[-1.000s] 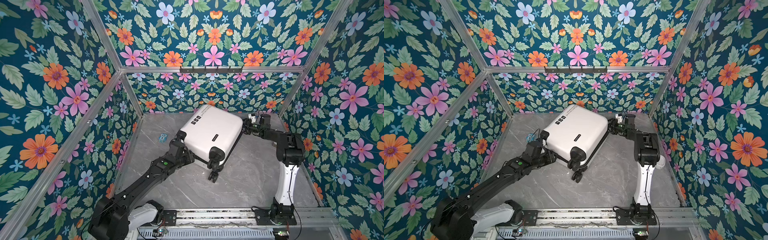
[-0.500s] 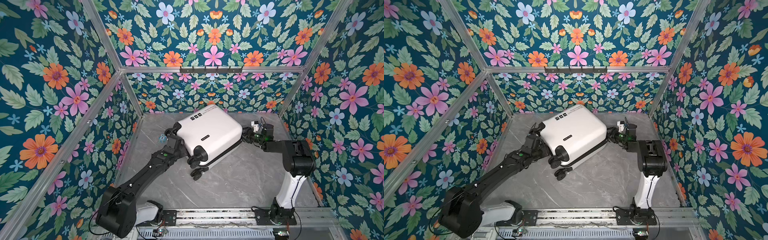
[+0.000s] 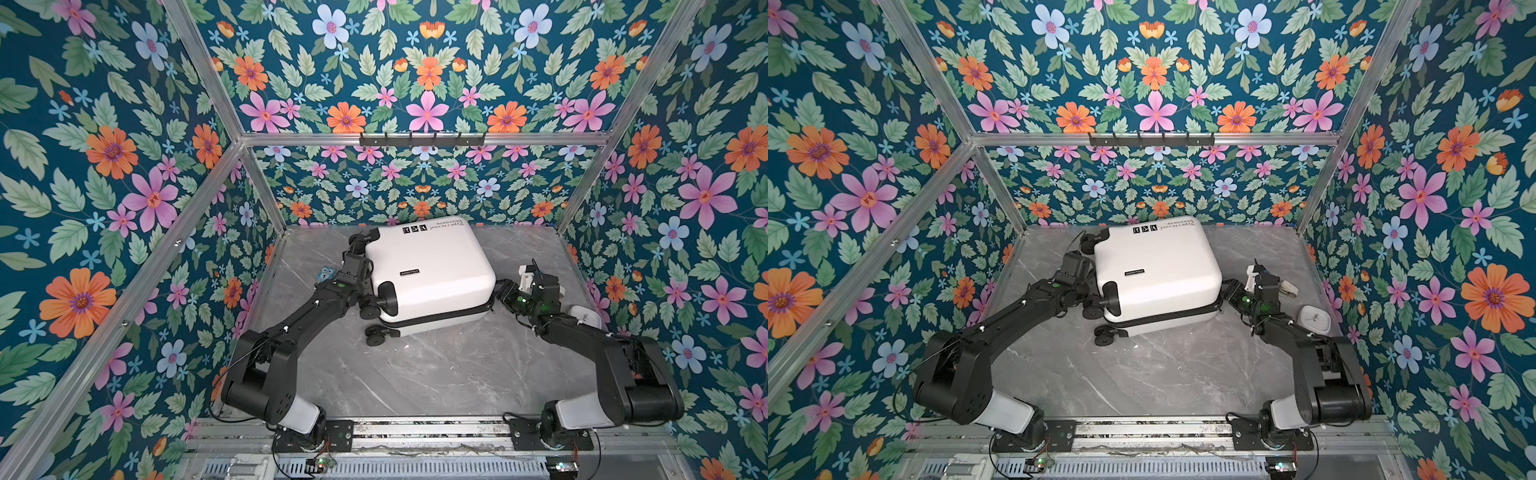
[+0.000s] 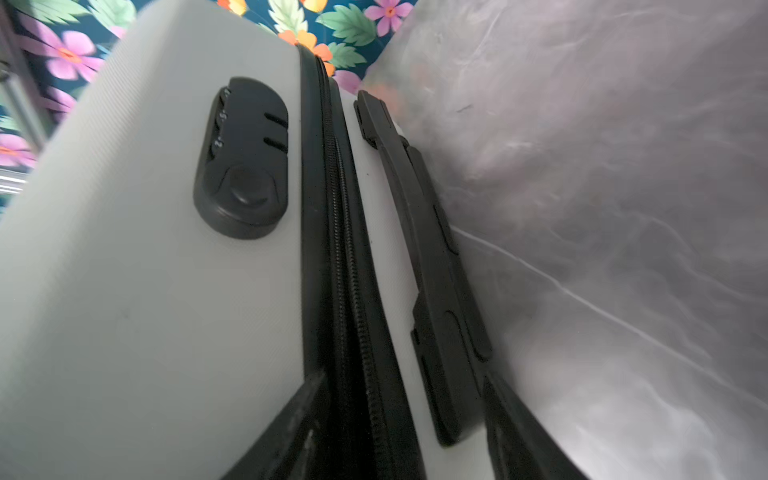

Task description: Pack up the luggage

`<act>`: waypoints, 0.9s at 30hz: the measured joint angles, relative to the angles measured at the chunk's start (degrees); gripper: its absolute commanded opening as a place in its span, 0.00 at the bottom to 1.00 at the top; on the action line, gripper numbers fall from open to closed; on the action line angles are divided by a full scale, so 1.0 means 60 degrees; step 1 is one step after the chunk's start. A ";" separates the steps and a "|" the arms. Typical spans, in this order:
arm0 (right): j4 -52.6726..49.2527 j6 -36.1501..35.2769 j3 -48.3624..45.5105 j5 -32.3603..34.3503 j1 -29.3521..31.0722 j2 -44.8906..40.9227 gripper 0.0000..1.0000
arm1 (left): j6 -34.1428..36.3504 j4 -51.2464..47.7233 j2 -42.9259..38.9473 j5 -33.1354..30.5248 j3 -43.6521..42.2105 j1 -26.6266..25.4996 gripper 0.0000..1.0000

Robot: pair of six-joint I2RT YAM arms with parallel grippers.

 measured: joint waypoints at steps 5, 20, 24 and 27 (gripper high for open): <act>-0.0597 -0.0102 -0.0758 0.1461 0.0543 -0.1173 0.61 | 0.0637 0.0044 0.1056 0.0149 0.1158 0.0109 0.61; -0.3249 -0.0004 -0.0911 0.7136 0.3384 -0.2874 0.63 | 0.1173 0.1137 0.3257 0.0816 0.4044 0.0266 0.64; -0.4991 -0.0036 -0.0543 0.6382 0.3552 -0.3304 0.73 | 0.1147 0.1060 0.2980 0.0951 0.4040 0.0372 0.64; -0.6954 -0.0288 -0.0273 0.5144 0.3650 -0.4003 0.80 | 0.1126 0.0863 0.2350 0.1013 0.3971 0.0382 0.65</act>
